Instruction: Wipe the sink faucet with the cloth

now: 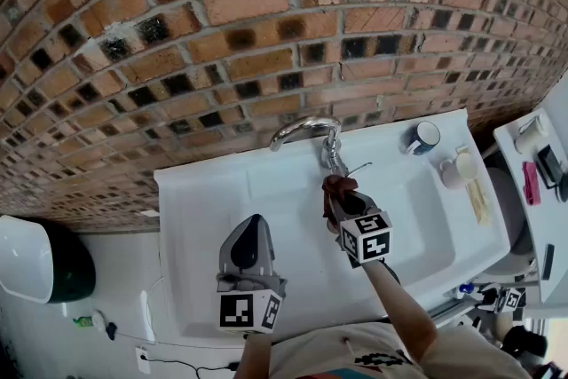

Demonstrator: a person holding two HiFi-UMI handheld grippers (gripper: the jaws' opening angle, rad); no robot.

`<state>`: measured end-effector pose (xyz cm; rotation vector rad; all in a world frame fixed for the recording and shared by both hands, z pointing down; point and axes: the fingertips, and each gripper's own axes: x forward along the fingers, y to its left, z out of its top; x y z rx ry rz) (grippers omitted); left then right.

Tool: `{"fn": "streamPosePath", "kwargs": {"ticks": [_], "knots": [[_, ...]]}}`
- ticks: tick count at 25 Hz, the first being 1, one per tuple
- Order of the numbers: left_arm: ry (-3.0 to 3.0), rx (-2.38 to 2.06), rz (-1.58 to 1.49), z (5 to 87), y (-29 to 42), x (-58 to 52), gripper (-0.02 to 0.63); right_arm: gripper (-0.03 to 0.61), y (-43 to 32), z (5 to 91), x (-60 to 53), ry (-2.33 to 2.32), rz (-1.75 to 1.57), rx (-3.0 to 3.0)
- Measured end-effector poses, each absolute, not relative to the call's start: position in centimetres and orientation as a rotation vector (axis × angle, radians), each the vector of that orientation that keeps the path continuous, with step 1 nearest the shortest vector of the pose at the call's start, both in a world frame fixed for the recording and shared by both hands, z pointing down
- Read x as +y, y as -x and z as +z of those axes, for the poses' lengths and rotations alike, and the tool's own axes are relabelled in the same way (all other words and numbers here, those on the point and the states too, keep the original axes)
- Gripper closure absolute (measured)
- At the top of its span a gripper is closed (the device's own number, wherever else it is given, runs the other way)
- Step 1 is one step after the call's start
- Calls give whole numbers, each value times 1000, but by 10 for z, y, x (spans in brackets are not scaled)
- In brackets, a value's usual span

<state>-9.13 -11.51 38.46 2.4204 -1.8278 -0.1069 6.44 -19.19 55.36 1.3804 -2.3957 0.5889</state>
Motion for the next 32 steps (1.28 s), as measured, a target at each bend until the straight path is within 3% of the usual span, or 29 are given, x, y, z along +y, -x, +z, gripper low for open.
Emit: {"fn": "streamPosePath", "kwargs": {"ticks": [8, 21, 32], "knots": [[-2427, -1823, -104, 387, 87, -118, 614, 532, -78, 547, -199, -1382, 568, -2414], [-2431, -1817, -136, 383, 87, -115, 613, 532, -176, 495, -218, -1791, 511, -2310], [-2420, -1817, -137, 384, 88, -114, 613, 535, -40, 537, -187, -1381, 632, -2447]]}}
